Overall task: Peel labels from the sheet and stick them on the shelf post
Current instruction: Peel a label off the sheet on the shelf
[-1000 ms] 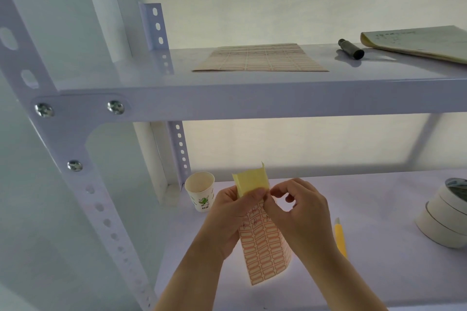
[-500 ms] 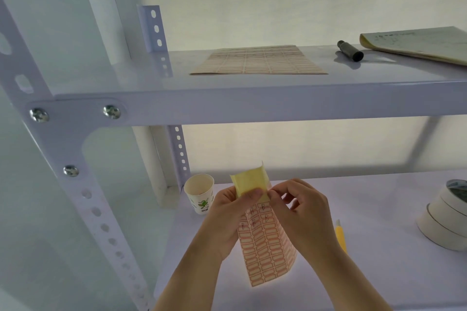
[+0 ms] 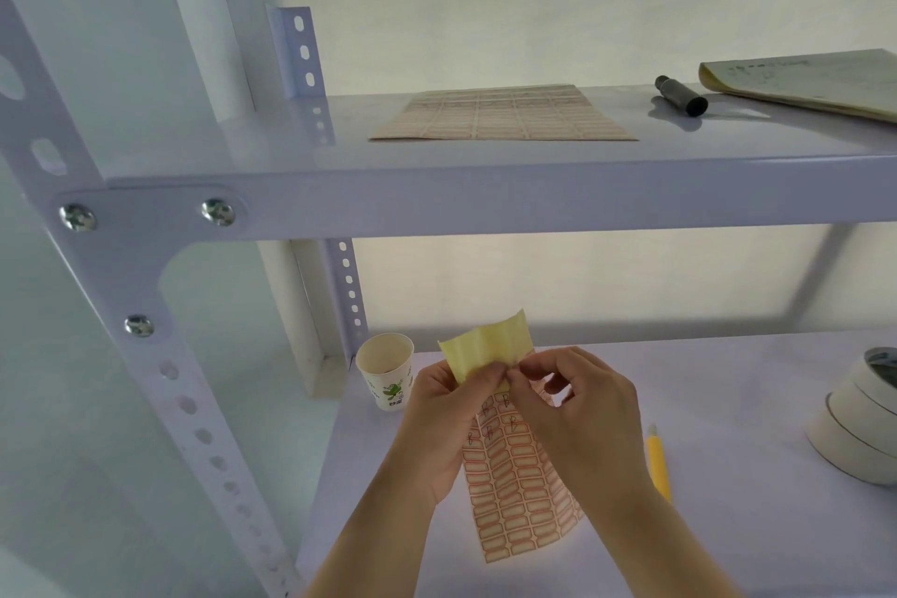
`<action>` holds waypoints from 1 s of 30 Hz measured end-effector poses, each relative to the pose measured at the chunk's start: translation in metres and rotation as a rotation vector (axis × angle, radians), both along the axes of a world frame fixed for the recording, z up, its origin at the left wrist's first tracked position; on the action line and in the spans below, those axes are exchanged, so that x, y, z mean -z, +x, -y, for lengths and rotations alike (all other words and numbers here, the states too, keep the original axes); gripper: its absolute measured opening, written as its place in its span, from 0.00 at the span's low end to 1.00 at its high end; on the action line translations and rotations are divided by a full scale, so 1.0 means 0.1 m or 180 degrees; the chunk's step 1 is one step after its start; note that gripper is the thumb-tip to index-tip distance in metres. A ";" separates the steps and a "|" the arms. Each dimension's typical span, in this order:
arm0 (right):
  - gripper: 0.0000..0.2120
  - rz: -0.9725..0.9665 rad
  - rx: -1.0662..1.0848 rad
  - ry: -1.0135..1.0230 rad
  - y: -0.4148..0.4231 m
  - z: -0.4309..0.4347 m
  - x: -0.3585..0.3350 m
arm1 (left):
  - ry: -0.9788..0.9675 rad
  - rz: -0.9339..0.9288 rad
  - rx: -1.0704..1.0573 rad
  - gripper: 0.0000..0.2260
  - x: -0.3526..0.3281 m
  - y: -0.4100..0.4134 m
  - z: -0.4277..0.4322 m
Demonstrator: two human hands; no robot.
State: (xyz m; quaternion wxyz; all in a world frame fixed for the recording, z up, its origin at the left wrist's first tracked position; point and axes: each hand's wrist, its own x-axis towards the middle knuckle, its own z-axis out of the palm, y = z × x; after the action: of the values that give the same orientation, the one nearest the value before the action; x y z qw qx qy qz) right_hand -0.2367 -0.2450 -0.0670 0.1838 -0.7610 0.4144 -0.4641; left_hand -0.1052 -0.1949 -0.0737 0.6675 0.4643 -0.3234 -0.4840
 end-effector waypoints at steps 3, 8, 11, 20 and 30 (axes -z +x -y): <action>0.02 -0.0120 0.0136 -0.0113 0.03 -0.02 0.02 | 0.0021 0.0069 -0.0012 0.07 -0.01 -0.02 0.00; 0.03 -0.0165 0.0288 -0.0198 0.04 -0.01 0.03 | 0.0114 0.0217 -0.0032 0.07 -0.01 -0.04 0.00; 0.04 -0.0196 0.0384 -0.0239 0.04 -0.02 0.03 | 0.0130 0.0262 -0.0015 0.07 0.00 -0.05 0.01; 0.03 -0.0236 0.0416 -0.0171 0.07 -0.05 0.04 | 0.0089 0.0211 -0.0001 0.12 0.02 -0.04 0.00; 0.05 -0.0282 0.0436 -0.0262 0.08 -0.05 0.04 | -0.0015 0.0319 -0.0114 0.07 0.04 -0.05 0.01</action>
State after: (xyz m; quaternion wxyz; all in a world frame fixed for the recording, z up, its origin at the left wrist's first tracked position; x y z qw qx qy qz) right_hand -0.2289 -0.2402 -0.0706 0.1017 -0.7575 0.4537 -0.4582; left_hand -0.1106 -0.1955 -0.0781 0.6601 0.4922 -0.3492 -0.4474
